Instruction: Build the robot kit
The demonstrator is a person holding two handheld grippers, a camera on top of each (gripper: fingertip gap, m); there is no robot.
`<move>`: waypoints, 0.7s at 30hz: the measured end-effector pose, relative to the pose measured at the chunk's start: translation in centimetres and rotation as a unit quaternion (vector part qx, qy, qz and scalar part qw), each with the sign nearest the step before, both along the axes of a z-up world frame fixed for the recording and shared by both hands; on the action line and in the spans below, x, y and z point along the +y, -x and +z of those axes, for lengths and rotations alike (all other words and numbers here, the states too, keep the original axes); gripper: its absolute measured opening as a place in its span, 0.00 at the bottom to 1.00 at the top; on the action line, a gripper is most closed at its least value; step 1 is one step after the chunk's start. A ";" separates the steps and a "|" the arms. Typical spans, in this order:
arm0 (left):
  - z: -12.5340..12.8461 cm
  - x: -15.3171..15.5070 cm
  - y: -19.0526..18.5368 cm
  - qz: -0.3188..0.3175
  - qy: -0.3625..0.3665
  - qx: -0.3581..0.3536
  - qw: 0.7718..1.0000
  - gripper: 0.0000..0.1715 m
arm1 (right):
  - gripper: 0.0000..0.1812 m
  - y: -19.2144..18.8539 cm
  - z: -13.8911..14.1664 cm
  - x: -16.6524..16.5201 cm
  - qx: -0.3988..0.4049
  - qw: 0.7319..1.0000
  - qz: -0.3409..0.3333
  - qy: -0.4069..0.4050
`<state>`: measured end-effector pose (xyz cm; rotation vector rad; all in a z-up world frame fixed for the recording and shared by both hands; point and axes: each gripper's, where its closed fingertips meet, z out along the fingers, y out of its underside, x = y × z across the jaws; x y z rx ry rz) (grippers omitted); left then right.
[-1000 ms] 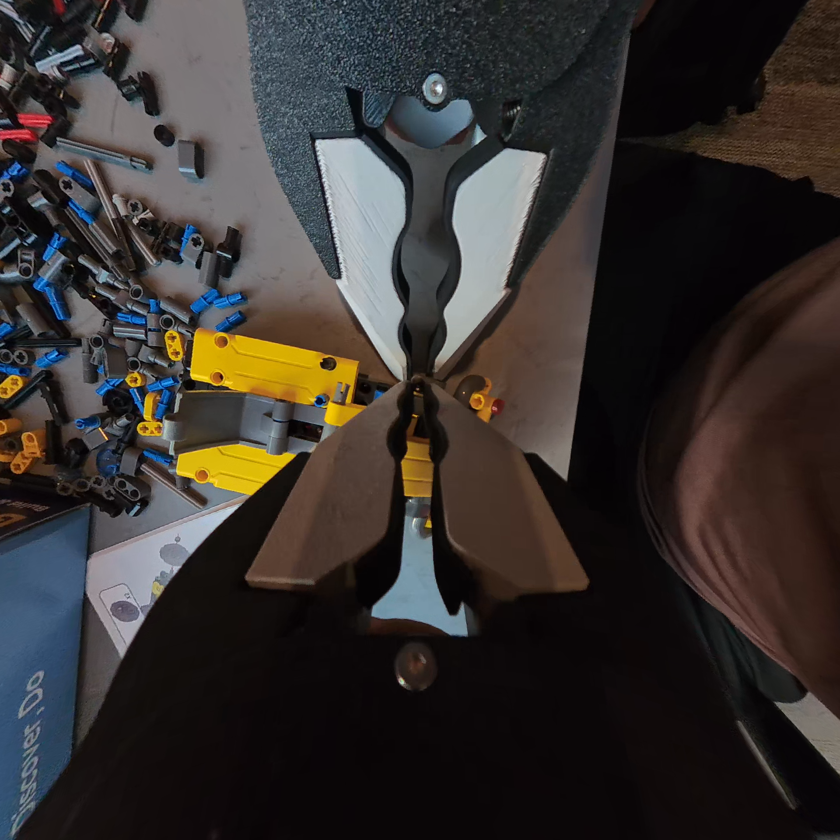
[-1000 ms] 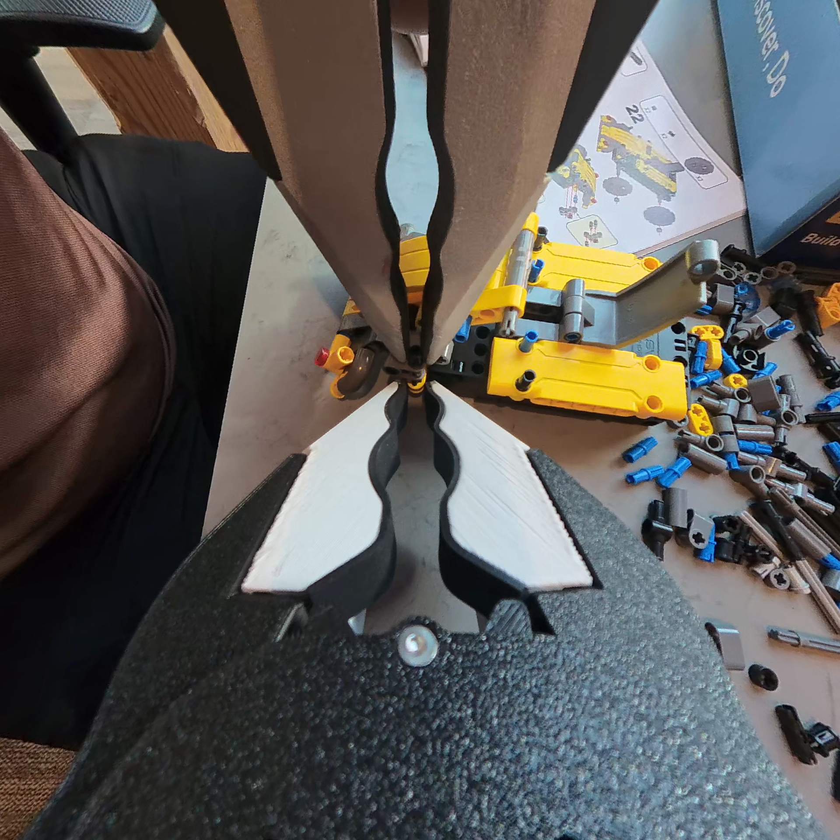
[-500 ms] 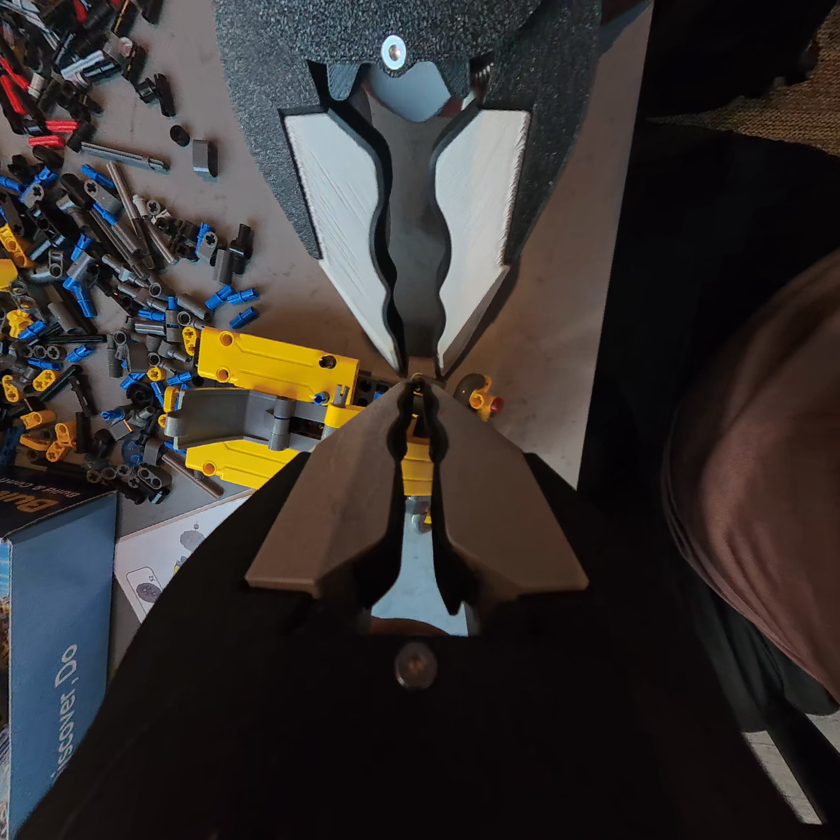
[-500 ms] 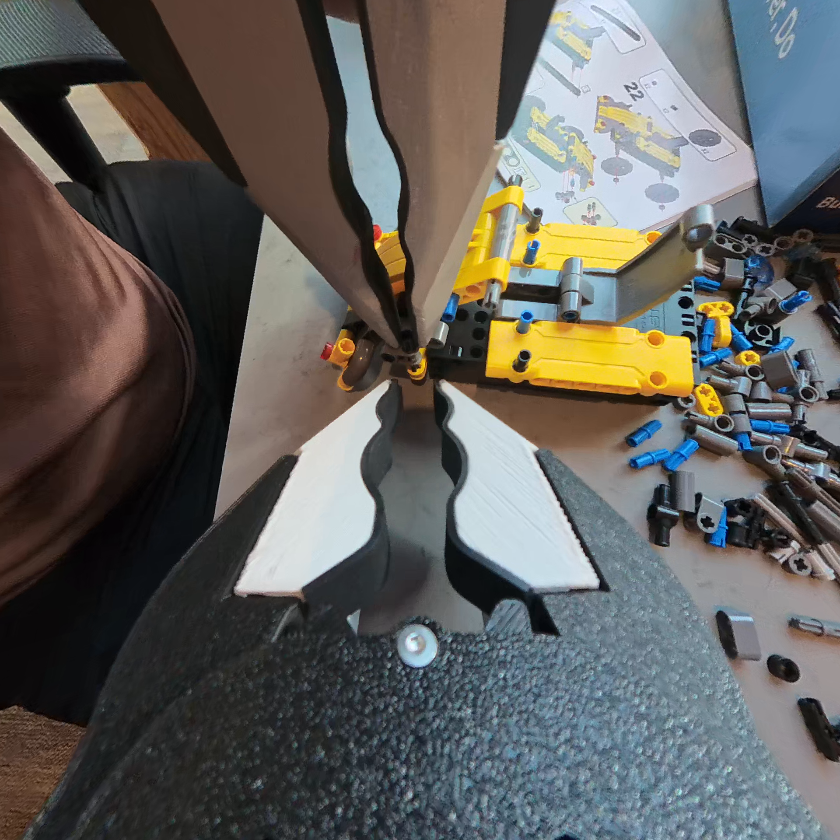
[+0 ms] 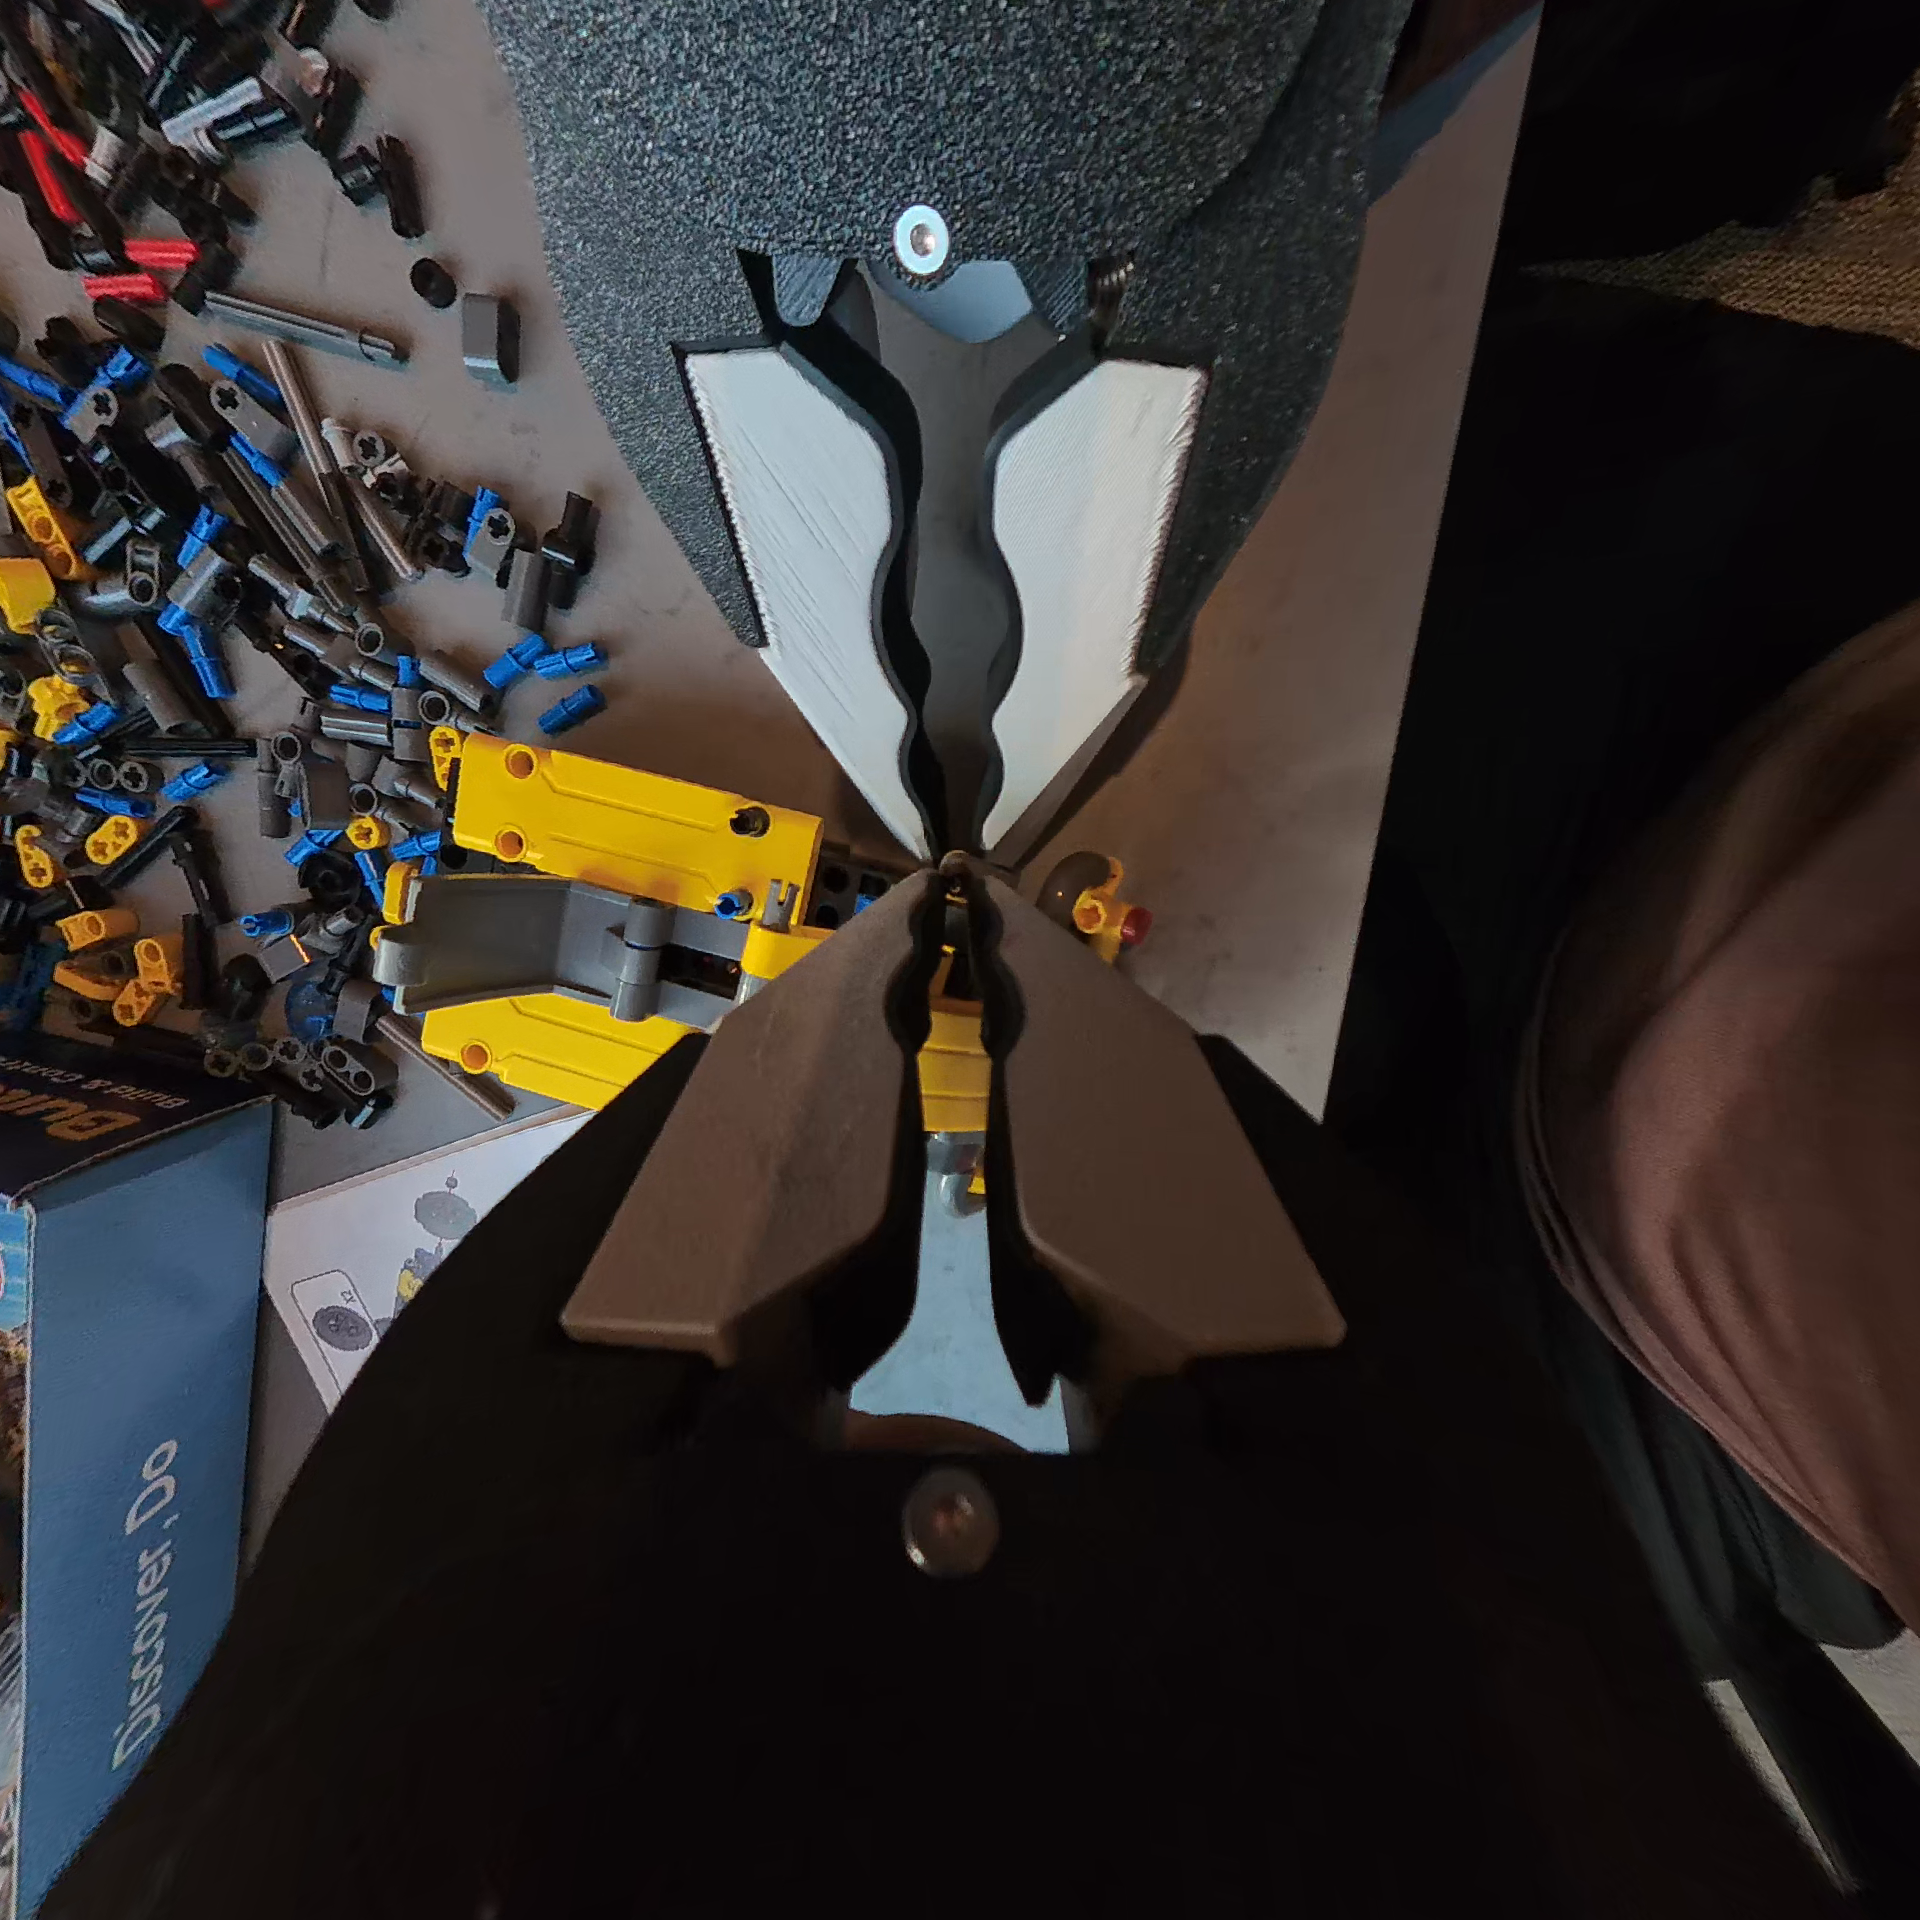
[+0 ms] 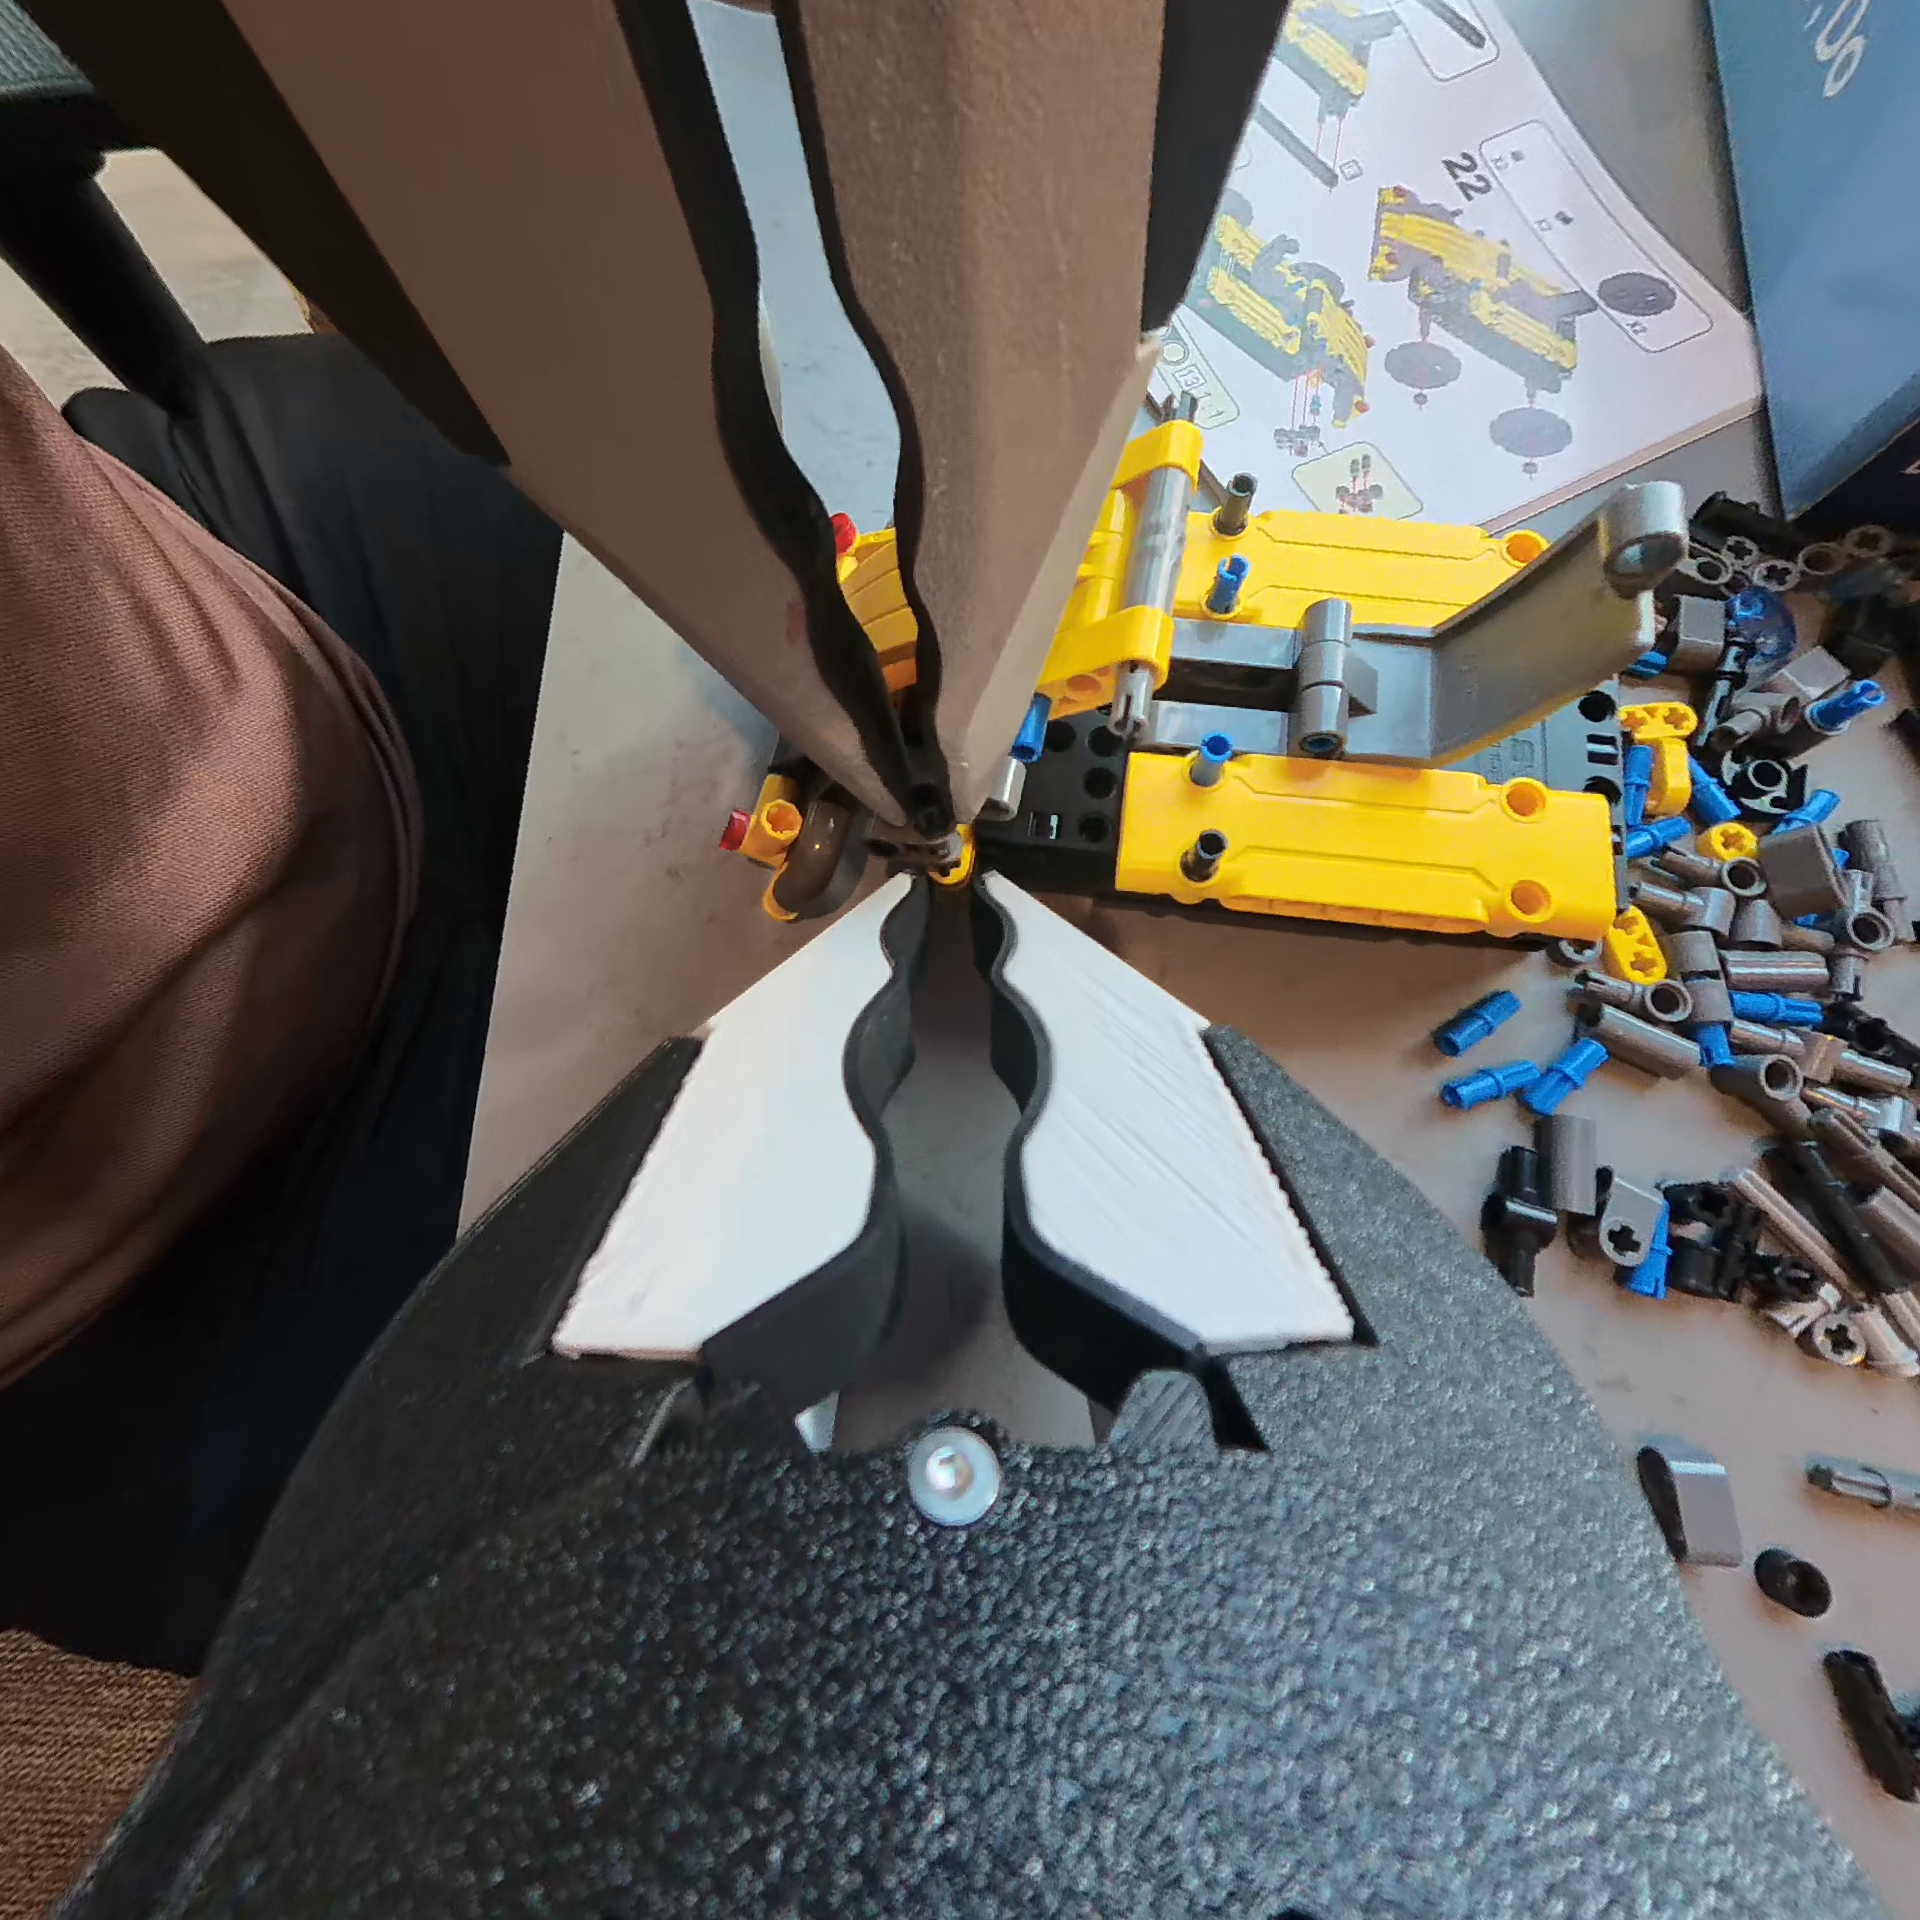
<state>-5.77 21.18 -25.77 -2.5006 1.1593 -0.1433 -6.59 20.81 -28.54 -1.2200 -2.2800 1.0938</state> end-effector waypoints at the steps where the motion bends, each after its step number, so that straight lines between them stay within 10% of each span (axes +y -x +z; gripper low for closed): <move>1: 0.0 0.0 0.0 -0.001 0.000 0.003 1.000 0.01 | 0.01 0.0 0.0 0.0 0.000 1.000 0.000 0.000; 21: -0.3 0.1 0.1 -0.010 0.005 0.050 0.999 0.00 | 0.00 0.1 -0.1 0.1 0.020 0.999 -0.009 -0.036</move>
